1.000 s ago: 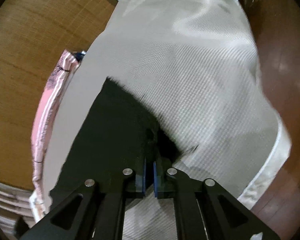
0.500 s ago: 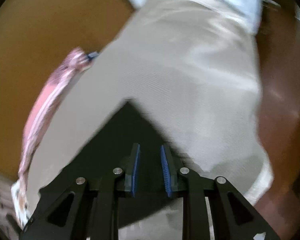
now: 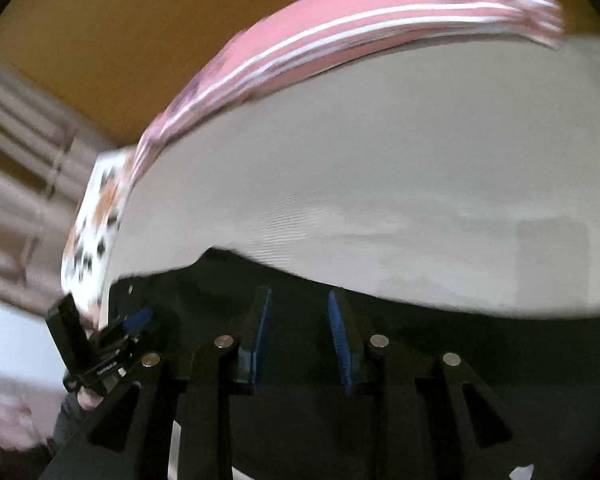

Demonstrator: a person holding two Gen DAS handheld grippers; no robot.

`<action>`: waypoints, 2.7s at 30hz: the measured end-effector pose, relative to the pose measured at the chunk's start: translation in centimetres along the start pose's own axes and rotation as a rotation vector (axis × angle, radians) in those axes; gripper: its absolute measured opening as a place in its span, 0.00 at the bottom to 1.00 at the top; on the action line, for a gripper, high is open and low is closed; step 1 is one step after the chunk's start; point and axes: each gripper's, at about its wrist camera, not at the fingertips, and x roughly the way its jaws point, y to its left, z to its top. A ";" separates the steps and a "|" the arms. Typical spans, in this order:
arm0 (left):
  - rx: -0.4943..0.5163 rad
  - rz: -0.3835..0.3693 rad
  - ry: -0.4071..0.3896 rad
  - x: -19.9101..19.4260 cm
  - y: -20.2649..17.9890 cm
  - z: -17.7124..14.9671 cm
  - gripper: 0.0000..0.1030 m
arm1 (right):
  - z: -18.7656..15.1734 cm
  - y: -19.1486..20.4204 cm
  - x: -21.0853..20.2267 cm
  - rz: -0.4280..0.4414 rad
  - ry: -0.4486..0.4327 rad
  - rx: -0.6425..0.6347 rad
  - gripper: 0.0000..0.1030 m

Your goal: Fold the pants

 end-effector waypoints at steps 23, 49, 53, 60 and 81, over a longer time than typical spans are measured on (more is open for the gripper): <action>0.058 0.009 -0.014 -0.2 -0.3 0.3 0.46 | 5.1 8.4 12.6 0.039 0.165 -0.278 0.06; 0.259 0.022 -0.009 2.3 -8.9 1.4 0.50 | -1.5 5.4 5.9 -0.175 -0.038 -0.203 0.07; 0.264 0.064 0.008 4.4 -9.7 2.2 0.50 | -3.4 2.7 4.3 -0.260 -0.069 -0.141 0.09; 0.250 0.210 0.035 6.8 -10.1 2.5 0.50 | -6.1 -2.3 1.0 -0.406 -0.131 -0.037 0.13; 0.237 0.377 0.036 7.7 -11.9 1.5 0.56 | -17.8 -14.6 -11.9 -0.545 -0.258 0.359 0.21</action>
